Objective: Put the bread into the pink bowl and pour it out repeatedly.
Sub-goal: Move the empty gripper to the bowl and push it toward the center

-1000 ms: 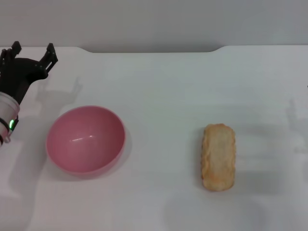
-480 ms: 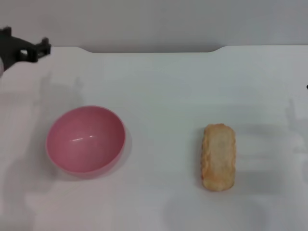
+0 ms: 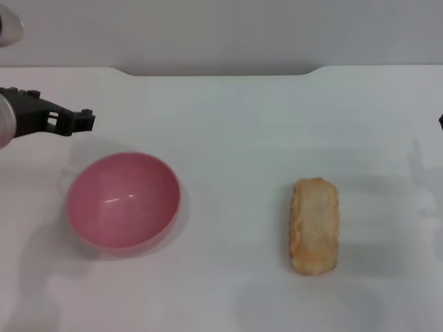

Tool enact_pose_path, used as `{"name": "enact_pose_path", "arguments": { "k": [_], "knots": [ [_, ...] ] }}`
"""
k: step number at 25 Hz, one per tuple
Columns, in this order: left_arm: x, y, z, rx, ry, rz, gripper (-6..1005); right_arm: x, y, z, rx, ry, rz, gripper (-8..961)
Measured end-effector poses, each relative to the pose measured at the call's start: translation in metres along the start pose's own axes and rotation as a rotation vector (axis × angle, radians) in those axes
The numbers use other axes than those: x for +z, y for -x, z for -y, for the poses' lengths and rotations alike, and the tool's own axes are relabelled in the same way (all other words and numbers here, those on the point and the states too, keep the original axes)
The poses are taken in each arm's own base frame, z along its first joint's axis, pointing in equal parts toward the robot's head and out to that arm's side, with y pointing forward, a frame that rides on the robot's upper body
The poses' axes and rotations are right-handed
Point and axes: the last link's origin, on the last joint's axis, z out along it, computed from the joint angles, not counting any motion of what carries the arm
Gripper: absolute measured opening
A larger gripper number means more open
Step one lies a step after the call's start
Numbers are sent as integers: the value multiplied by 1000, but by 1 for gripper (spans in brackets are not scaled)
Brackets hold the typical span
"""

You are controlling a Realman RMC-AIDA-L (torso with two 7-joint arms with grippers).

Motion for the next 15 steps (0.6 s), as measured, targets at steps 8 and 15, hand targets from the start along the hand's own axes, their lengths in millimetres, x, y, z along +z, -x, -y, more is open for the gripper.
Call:
{"name": "enact_pose_path", "arguments": {
  "k": [8, 15],
  "knots": [
    [-17, 1, -9, 19, 40, 43, 830, 2, 1, 1, -2, -1, 4, 636],
    [-5, 18, -14, 22, 60, 104, 813, 3, 1, 2, -4, -4, 2, 636]
  ]
}}
